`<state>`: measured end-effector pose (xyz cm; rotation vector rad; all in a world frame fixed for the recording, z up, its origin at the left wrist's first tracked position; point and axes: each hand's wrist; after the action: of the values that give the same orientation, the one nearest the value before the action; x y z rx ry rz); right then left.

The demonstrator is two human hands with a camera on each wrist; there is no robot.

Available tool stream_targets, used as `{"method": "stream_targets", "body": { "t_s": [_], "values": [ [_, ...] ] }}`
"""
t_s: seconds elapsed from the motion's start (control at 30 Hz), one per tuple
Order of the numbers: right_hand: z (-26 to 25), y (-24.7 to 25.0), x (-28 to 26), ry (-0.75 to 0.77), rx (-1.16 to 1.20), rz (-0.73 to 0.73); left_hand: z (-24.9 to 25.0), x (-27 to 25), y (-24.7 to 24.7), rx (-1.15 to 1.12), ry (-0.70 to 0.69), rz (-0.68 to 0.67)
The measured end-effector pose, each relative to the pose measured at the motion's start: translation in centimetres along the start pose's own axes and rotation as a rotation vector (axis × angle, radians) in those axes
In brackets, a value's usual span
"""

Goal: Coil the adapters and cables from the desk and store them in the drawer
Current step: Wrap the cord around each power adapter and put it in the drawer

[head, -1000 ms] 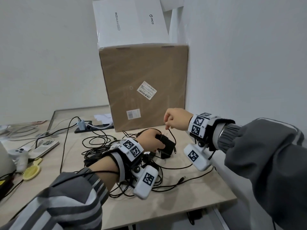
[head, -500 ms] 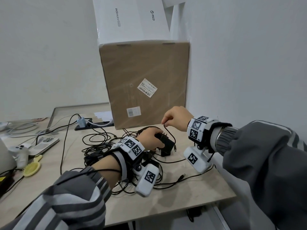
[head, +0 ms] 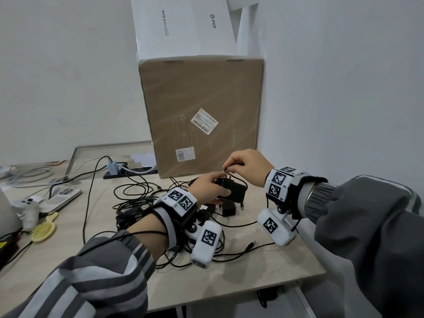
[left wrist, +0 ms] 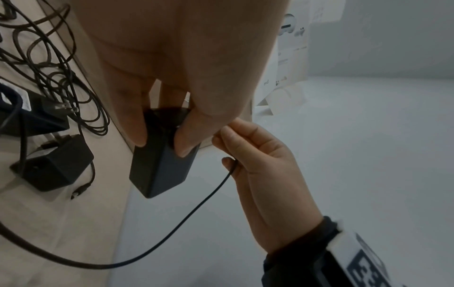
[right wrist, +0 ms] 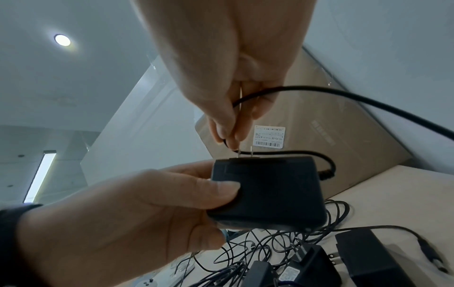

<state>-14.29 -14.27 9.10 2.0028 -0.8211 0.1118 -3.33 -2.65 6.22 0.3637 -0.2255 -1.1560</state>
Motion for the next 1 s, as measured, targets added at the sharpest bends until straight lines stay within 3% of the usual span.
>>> {"method": "stream_targets", "body": {
  "t_s": [0.17, 0.53, 0.83, 1.0],
  "values": [
    [0.2, 0.6, 0.0, -0.039, 0.143, 0.022, -0.3, -0.2, -0.1, -0.013, -0.016, -0.016],
    [0.5, 0.3, -0.2, 0.006, 0.067, -0.052, -0.5, -0.5, 0.3, 0.025, -0.040, -0.042],
    [0.1, -0.3, -0.4, 0.058, 0.042, -0.132, -0.9, -0.4, 0.8, -0.157, -0.015, -0.008],
    [0.1, -0.4, -0.2, 0.037, 0.106, -0.103, -0.8, -0.6, 0.7, -0.161, -0.054, 0.018]
  ]
}}
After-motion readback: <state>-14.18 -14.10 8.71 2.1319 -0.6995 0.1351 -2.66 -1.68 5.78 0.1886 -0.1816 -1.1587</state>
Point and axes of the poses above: each hand's wrist, its own x-axis towards the middle knuckle, its own y-axis out of the back of the hand, z = x × y, and after that the axes turned 4 degrees about -y, right-handed
